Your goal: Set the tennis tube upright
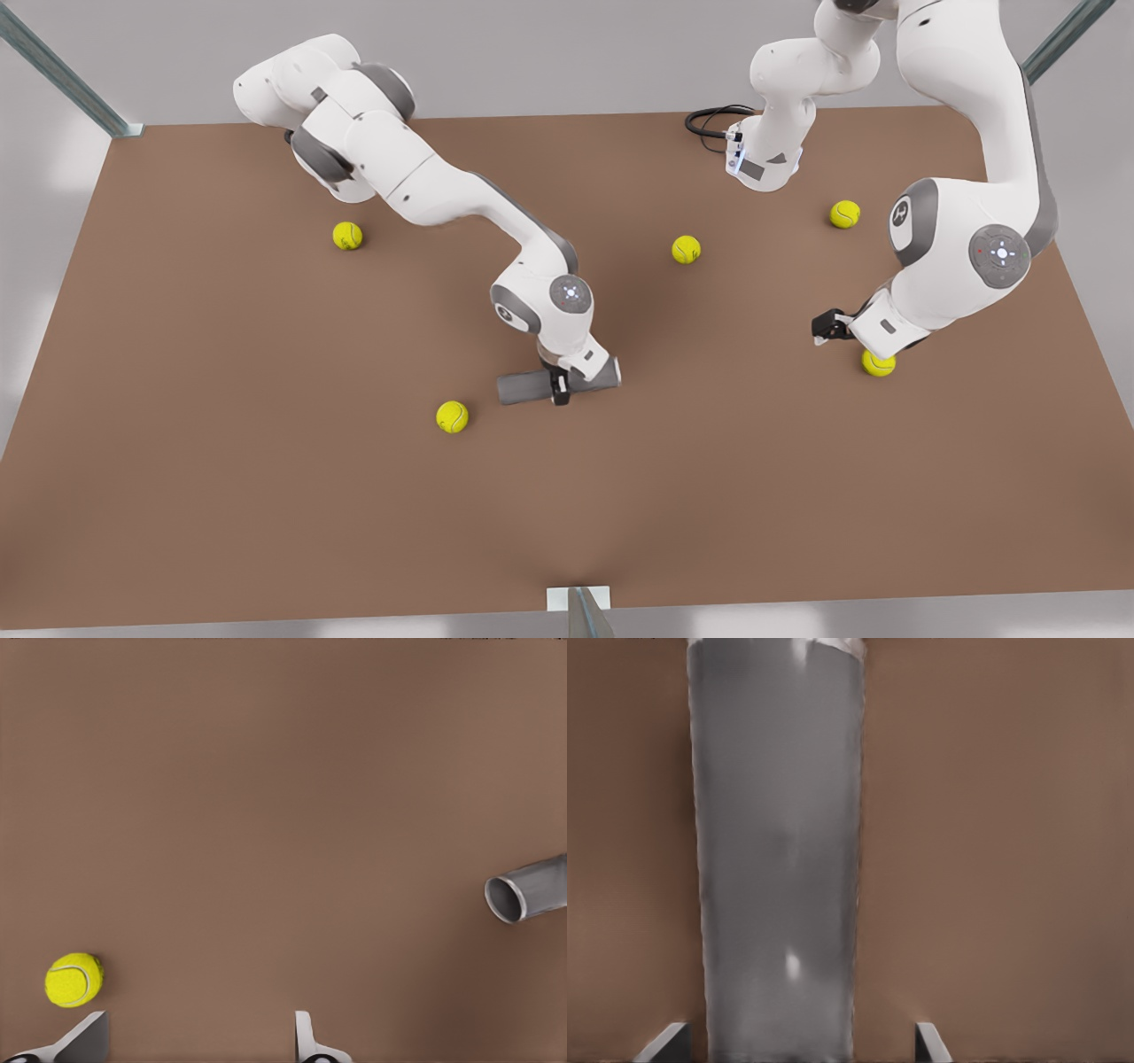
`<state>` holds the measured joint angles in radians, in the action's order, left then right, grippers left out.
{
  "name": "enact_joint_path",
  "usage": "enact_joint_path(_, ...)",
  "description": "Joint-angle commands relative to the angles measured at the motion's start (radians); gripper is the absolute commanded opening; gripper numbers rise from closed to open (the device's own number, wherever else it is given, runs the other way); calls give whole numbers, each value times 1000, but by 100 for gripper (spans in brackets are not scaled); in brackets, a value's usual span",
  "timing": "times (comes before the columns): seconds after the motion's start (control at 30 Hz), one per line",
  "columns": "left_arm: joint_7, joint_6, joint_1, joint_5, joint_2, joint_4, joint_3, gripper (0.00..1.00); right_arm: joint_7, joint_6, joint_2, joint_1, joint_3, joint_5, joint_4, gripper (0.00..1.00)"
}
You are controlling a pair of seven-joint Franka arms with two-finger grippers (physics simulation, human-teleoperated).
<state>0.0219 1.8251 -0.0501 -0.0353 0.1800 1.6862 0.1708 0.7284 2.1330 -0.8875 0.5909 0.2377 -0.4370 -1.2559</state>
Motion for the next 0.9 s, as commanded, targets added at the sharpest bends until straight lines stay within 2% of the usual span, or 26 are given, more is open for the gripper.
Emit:
enact_joint_path(0.0,-37,-1,3,-104,-4,0,1,100,2,-2,13,0,0,0,-3,100)
enact_joint_path(0.07,-287,13,3,-421,-24,0,104,100,-10,-82,79,-12,0,12,-5,100)
enact_joint_path(0.13,-287,86,3,-632,19,-8,124,100,-20,-120,231,-173,6,150,-51,100)
enact_joint_path(0.17,-275,149,3,-664,93,-42,193,100,-36,-196,314,-313,2,276,-56,100)
enact_joint_path(0.2,-257,155,3,-663,165,-105,229,100,-46,-226,366,-428,2,307,-56,100)
enact_joint_path(0.23,-211,155,3,-661,219,-143,239,100,-98,-269,415,-497,0,307,-63,100)
enact_joint_path(0.3,-160,190,32,-661,326,-210,246,100,-311,-476,509,-602,-20,299,-60,100)
enact_joint_path(0.33,-105,204,41,-663,360,-210,246,100,-527,-550,525,-641,-31,310,-54,100)
enact_joint_path(0.4,-59,266,62,-664,380,-188,248,100,-978,-596,552,-654,-31,372,-50,100)
enact_joint_path(0.43,-34,293,65,-667,369,-129,257,100,-1018,-611,575,-674,-35,428,-79,100)
enact_joint_path(0.47,15,359,65,-755,337,-40,262,100,-1070,-512,613,-683,-35,432,-149,100)
enact_joint_path(0.6,101,441,65,-899,285,89,260,100,-951,-444,653,-753,-34,434,-221,100)
enact_joint_path(0.63,109,448,65,-943,294,89,259,100,-882,-418,713,-747,-75,434,-283,100)
enact_joint_path(0.67,173,462,65,-1049,308,96,256,100,-845,-320,814,-706,-144,434,-440,100)
enact_joint_path(0.7,286,480,65,-1164,328,121,251,100,-827,-321,840,-671,-208,452,-478,100)
enact_joint_path(0.73,314,482,65,-1186,346,121,250,100,-790,-350,838,-651,-241,454,-474,100)
enact_joint_path(0.77,322,484,64,-1187,361,119,248,100,-781,-421,815,-651,-235,448,-429,100)
enact_joint_path(0.87,378,485,59,-1209,400,121,246,100,-759,-436,782,-634,-228,449,-379,100)
